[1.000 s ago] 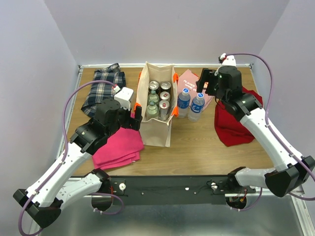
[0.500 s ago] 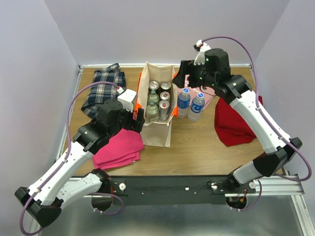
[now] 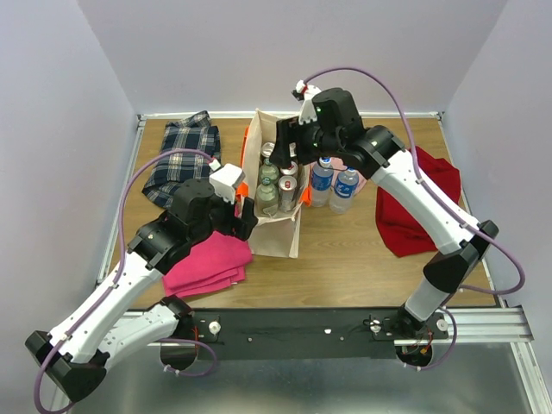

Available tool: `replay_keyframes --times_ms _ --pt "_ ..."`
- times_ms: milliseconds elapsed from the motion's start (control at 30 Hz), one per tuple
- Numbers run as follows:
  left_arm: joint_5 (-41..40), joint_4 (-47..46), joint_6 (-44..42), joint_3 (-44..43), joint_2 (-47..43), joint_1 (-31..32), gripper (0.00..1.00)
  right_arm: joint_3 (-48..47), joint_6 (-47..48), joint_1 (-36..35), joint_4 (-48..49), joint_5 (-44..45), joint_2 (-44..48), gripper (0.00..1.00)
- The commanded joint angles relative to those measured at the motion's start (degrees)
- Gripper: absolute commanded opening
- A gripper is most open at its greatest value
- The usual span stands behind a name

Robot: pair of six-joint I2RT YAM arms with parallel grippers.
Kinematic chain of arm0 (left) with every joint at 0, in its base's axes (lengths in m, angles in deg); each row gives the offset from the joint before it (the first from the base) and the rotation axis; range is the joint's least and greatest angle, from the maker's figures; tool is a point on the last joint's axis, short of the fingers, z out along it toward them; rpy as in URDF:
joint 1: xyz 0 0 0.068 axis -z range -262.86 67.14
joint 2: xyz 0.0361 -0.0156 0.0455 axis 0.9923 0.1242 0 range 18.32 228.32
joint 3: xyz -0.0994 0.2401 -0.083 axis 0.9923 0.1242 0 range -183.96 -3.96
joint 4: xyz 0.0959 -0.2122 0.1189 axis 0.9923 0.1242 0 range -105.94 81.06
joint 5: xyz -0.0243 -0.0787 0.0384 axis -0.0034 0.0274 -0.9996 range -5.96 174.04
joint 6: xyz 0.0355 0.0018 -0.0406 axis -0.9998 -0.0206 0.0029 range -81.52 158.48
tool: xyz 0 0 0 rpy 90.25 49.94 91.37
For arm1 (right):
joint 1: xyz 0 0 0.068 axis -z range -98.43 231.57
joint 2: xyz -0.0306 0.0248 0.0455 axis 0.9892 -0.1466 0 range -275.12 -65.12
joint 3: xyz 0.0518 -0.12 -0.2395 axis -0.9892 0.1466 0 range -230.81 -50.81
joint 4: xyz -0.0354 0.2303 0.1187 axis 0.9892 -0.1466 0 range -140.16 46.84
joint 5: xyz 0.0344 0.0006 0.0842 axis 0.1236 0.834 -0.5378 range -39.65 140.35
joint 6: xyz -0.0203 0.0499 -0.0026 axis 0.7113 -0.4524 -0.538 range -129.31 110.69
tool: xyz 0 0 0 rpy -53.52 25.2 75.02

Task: Take the beverage out of the canvas bag
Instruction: Take out the drink from the canvas bag.

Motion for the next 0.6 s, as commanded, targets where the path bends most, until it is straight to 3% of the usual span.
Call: replay_keyframes --times_ms 0,167,567 --pt "2.8 0.8 -1.6 2.0 0.1 0.4 0.97 0.7 0.6 -1.2 -4.5 2.0 -2.2 0.83" --pt "0.3 1.0 -3.0 4.0 0.7 0.6 0.96 4.9 -0.1 -1.5 -3.6 1.8 -2.4 0.82" --pt "-1.7 -0.9 -2.7 5.1 2.4 1.4 0.96 3.1 0.5 -3.3 -6.9 5.2 -8.6 0.76"
